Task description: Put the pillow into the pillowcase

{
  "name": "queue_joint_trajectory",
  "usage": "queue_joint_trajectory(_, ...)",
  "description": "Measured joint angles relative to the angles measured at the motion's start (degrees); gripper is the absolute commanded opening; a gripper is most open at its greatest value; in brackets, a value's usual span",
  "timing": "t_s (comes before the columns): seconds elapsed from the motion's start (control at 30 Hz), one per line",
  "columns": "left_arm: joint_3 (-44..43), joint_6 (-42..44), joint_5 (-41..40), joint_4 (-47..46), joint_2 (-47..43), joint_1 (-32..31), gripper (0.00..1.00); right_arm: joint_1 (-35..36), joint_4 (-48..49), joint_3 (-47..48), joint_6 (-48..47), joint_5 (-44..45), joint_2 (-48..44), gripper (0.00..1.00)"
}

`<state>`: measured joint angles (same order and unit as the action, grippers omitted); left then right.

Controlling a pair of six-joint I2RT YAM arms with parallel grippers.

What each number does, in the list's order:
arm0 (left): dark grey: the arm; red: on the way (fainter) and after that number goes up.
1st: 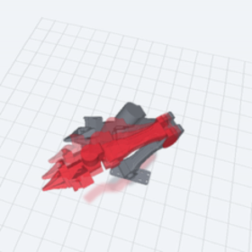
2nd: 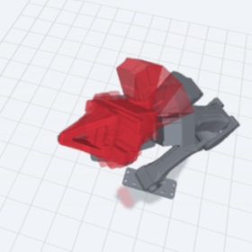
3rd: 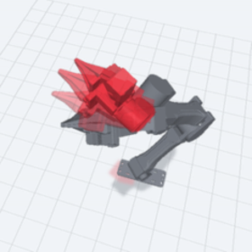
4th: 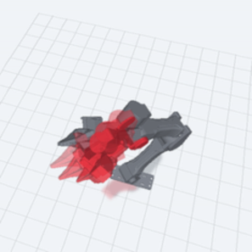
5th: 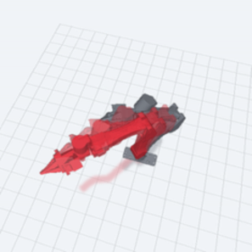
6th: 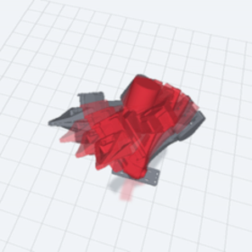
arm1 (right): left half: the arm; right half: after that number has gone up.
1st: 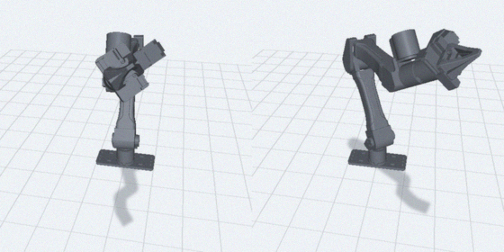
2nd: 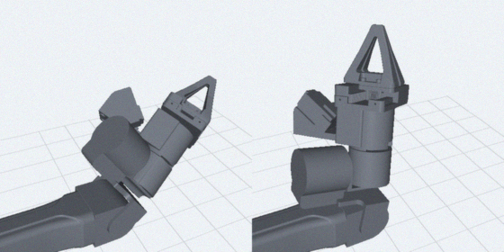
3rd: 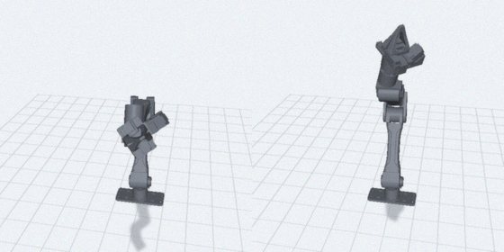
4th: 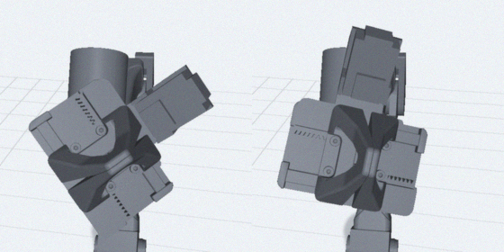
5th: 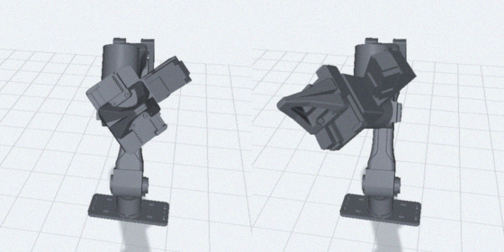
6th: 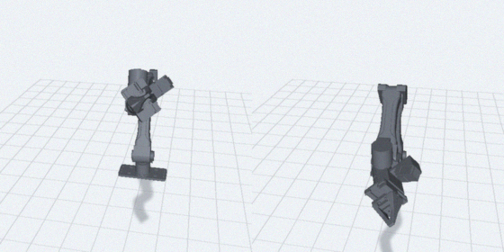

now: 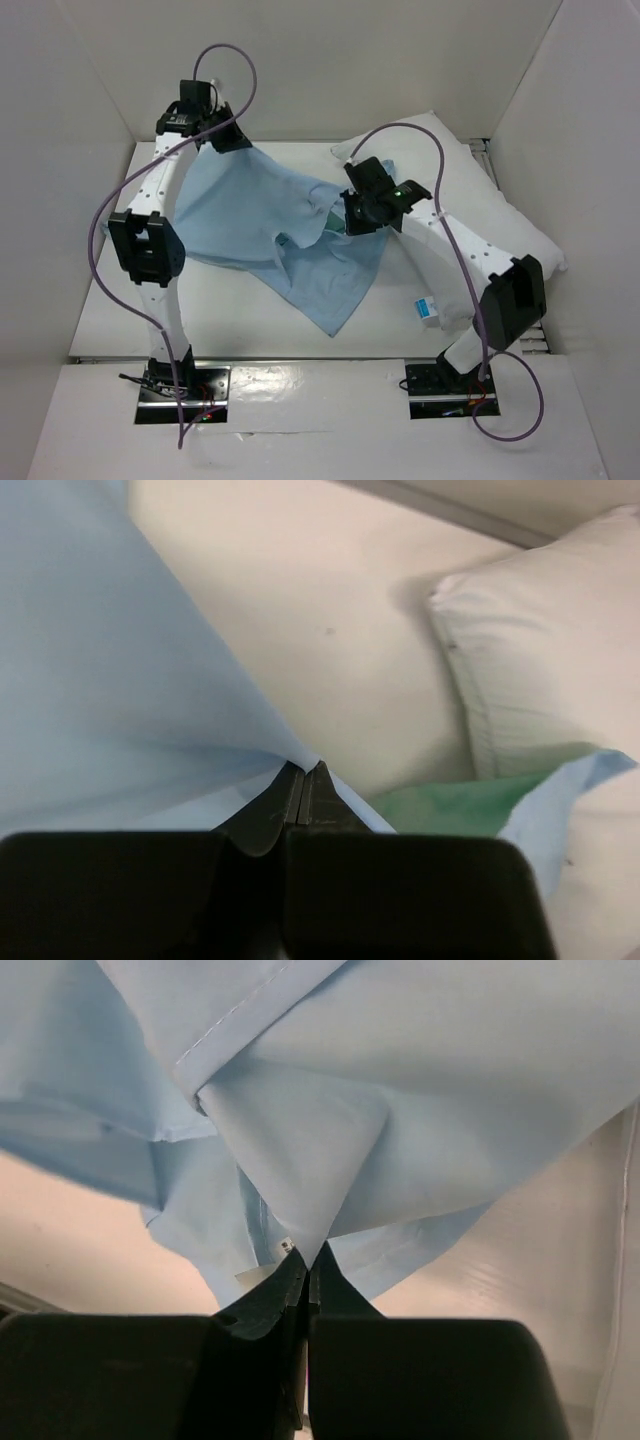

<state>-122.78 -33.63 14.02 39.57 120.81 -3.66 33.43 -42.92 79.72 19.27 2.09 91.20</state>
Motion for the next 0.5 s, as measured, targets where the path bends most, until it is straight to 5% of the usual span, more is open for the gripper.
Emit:
queue_joint_trajectory(0.17, -5.1, 0.1, 1.0, -1.1, -0.3, -1.0, 0.00, 0.3, -1.0, 1.5, -0.3, 0.9, -0.8, 0.00)
queue_joint_trajectory(0.2, -6.6, 0.0, 0.9, -1.6, 1.2, -1.1, 0.00, 0.2, -0.5, 2.0, -0.3, 1.5, 0.6, 0.08)
queue_joint_trajectory(0.3, -9.0, 0.0, -0.3, -3.8, 6.8, -1.1, 0.46, -0.8, -0.1, 7.9, -0.1, 3.5, 9.0, 0.69)
queue_joint_trajectory(0.33, -9.2, -0.5, -1.1, -4.3, 8.5, -1.0, 0.75, -1.6, -0.2, 11.4, -0.2, 4.0, 12.9, 0.84)
queue_joint_trajectory(0.43, -7.8, 0.6, -1.8, -3.5, 11.2, -0.6, 0.93, -3.4, -0.4, 20.5, -0.6, 4.8, 22.0, 0.91)
queue_joint_trajectory(0.5, -6.2, 1.6, -2.3, -2.4, 10.8, -0.4, 0.94, -4.2, -0.2, 22.1, -0.6, 4.9, 23.5, 0.92)
